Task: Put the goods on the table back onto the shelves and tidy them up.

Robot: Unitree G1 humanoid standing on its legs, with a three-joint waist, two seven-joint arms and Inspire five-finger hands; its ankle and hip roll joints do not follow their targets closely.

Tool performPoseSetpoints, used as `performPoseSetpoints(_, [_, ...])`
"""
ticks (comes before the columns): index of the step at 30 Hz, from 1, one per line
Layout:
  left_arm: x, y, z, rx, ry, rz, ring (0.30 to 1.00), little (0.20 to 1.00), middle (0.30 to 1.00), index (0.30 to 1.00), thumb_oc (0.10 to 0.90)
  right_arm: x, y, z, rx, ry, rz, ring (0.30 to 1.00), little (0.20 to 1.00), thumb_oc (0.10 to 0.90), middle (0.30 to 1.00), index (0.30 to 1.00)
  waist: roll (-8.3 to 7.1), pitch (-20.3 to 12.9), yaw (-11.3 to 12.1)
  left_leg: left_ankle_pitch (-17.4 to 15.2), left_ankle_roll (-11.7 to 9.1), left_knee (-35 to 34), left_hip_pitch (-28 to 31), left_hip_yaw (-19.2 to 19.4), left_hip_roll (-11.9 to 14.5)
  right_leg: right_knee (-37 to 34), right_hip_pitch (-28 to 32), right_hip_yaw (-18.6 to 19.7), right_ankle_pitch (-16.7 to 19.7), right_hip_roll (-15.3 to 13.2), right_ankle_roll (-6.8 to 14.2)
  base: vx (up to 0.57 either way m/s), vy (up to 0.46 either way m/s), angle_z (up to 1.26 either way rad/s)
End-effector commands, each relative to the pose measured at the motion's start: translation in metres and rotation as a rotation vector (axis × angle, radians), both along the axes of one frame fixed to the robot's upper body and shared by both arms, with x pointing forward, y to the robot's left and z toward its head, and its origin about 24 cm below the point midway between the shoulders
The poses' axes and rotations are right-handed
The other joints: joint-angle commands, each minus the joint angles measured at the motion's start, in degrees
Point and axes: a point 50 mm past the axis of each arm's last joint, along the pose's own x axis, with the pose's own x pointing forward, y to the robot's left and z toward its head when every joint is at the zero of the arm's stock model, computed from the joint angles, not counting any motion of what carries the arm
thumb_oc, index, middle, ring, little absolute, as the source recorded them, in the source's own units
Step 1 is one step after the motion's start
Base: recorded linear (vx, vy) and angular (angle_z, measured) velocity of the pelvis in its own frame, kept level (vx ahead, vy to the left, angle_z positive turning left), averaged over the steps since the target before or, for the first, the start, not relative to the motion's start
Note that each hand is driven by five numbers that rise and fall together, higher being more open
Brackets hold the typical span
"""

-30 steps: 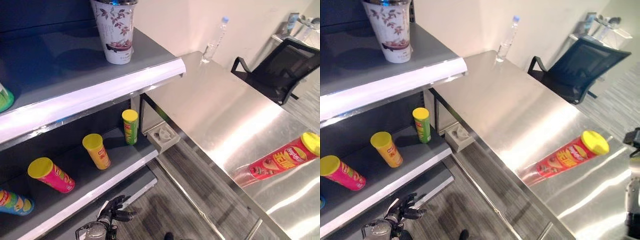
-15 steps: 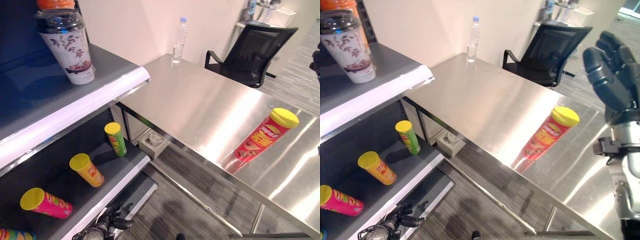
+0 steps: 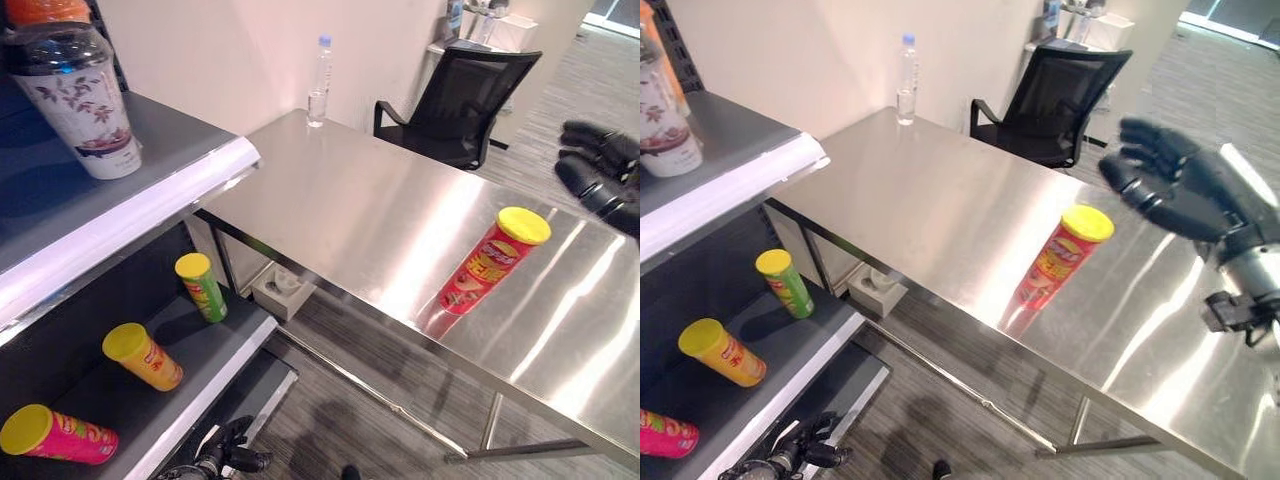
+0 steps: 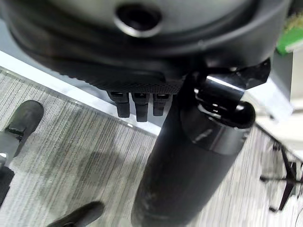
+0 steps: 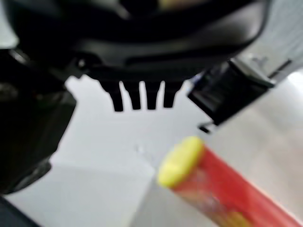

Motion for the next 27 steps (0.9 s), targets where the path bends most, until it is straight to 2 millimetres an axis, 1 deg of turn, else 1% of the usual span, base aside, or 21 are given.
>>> performPoseSetpoints(1, [0.031,0.003,0.018,-0.005,-0.162,-0.052,0.900,0.900,0.900,0.900,0.800,-0.012,0.008,0.065,-0.054,-0.261,0.070,0.900,0.900,0.800,0.900,0.900,-2.32,-1.7,2.2,-2.7,-4.4,0.9,3.6,-0.2,2.8,0.7,-1.4,-4.8,-3.0,-1.5,5.3,-0.02,-0.032,-0.09])
performPoseSetpoints(2, [0.029,0.002,0.017,-0.006,-0.155,-0.058,0.900,0.900,0.900,0.900,0.800,-0.014,0.008,0.063,-0.061,-0.247,0.074,0.900,0.900,0.800,0.900,0.900,-2.29,-1.9,1.9,-2.4,-4.6,0.9,3.6,-0.1,3.1,0.7,-1.5,-4.9,-3.0,-1.4,5.2,-0.01,-0.021,-0.11])
performPoseSetpoints(8, [0.025,0.001,0.014,-0.006,-0.141,-0.063,0.900,0.900,0.900,0.900,0.800,-0.016,0.007,0.064,-0.079,-0.248,0.066,0.900,0.900,0.800,0.900,0.900,-2.20,-2.0,1.7,-1.8,-5.0,0.9,3.9,0.8,3.8,0.7,-1.8,-4.5,-3.0,-0.9,5.1,-0.02,-0.024,-0.07])
performPoseSetpoints(11, [0.024,0.001,0.013,-0.007,-0.135,-0.063,0.900,0.900,0.900,0.900,0.800,-0.018,0.007,0.071,-0.083,-0.304,0.051,0.900,0.900,0.800,0.900,0.900,-2.25,-2.2,1.7,-1.5,-5.3,0.9,4.5,1.8,4.2,0.7,-2.0,-4.4,-2.9,-0.5,5.0,-0.02,-0.033,-0.20])
performPoseSetpoints(12, [0.024,0.000,0.014,-0.008,-0.136,-0.062,0.900,0.900,0.900,0.900,0.800,-0.018,0.006,0.074,-0.084,-0.325,0.041,0.900,0.900,0.800,0.900,0.900,-2.28,-2.1,1.7,-1.5,-5.3,0.9,4.6,1.9,4.3,0.7,-2.1,-4.3,-2.8,-0.5,5.0,-0.01,-0.034,-0.13])
performPoseSetpoints(13, [0.024,0.000,0.013,-0.009,-0.135,-0.066,0.900,0.900,0.900,0.900,0.800,-0.018,-0.001,0.078,-0.107,-0.360,-0.019,0.900,0.900,0.800,0.900,0.900,-2.45,-2.1,1.7,-1.2,-5.5,0.9,4.8,2.3,4.7,0.7,-2.2,-4.4,-2.7,-0.3,5.0,-0.01,-0.034,-0.17])
performPoseSetpoints(15, [0.024,0.000,0.014,-0.004,-0.138,-0.074,0.900,0.900,0.900,0.900,0.800,-0.018,-0.007,0.081,-0.148,-0.370,-0.074,0.900,0.900,0.800,0.900,0.900,-2.69,-2.0,1.9,-0.9,-5.7,0.9,4.8,2.4,5.1,0.7,-2.4,-4.6,-2.7,-0.1,5.0,0.00,-0.030,-0.12])
performPoseSetpoints(16, [0.024,0.000,0.014,-0.005,-0.138,-0.075,0.900,0.900,0.900,0.900,0.800,-0.018,-0.007,0.081,-0.149,-0.370,-0.075,0.900,0.900,0.800,0.900,0.900,-2.66,-2.1,1.9,-0.9,-5.7,0.9,4.8,2.4,5.1,0.7,-2.4,-4.6,-2.7,-0.1,5.0,0.00,-0.025,-0.04])
performPoseSetpoints(17, [0.025,0.000,0.015,-0.003,-0.139,-0.077,0.900,0.900,0.900,0.900,0.800,-0.019,-0.010,0.082,-0.173,-0.374,-0.107,0.900,0.900,0.800,0.900,0.900,-2.75,-2.0,1.9,-0.9,-5.8,0.9,4.7,2.4,5.2,0.7,-2.5,-4.7,-2.7,0.0,5.0,0.00,0.000,0.00])
performPoseSetpoints(20, [0.025,0.001,0.015,0.006,-0.141,-0.081,0.900,0.900,0.900,0.900,0.800,-0.021,-0.012,0.082,-0.195,-0.384,-0.132,0.900,0.900,0.800,0.900,0.900,-2.73,-1.6,2.0,-0.8,-5.8,0.9,4.5,2.1,5.3,0.7,-2.5,-5.0,-2.7,0.0,5.0,0.00,0.000,0.00])
performPoseSetpoints(21, [0.026,0.002,0.015,0.011,-0.141,-0.084,0.900,0.900,0.900,0.900,0.800,-0.020,-0.014,0.078,-0.210,-0.372,-0.153,0.900,0.900,0.800,0.900,0.900,-2.65,-1.4,2.3,-0.8,-5.8,0.9,4.3,1.7,5.4,0.7,-2.5,-5.1,-2.7,0.0,5.0,0.00,0.000,0.00])
performPoseSetpoints(24, [0.026,0.002,0.015,0.011,-0.141,-0.085,0.900,0.900,0.900,0.900,0.800,-0.020,-0.015,0.076,-0.217,-0.360,-0.161,0.900,0.900,0.800,0.900,0.900,-2.59,-1.3,2.3,-0.9,-5.8,0.8,4.1,1.3,5.4,0.7,-2.6,-5.1,-2.8,0.0,5.0,0.00,0.000,0.00])
performPoseSetpoints(25, [0.026,0.002,0.015,0.015,-0.139,-0.090,0.900,0.900,0.900,0.900,0.800,-0.020,-0.019,0.072,-0.219,-0.337,-0.176,0.900,0.900,0.800,0.900,0.900,-2.33,-1.0,2.8,-1.1,-5.7,0.7,3.8,0.1,5.3,0.7,-2.4,-5.2,-2.9,0.0,5.0,0.00,0.000,0.00])
performPoseSetpoints(27, [0.025,0.002,0.014,0.014,-0.132,-0.093,0.900,0.900,0.900,0.900,0.800,-0.019,-0.020,0.070,-0.206,-0.329,-0.175,0.900,0.900,0.800,0.900,0.900,-1.98,-1.0,3.2,-1.1,-5.6,0.6,3.6,-0.7,5.1,0.7,-2.1,-5.6,-3.0,0.0,4.9,0.03,0.002,0.06])
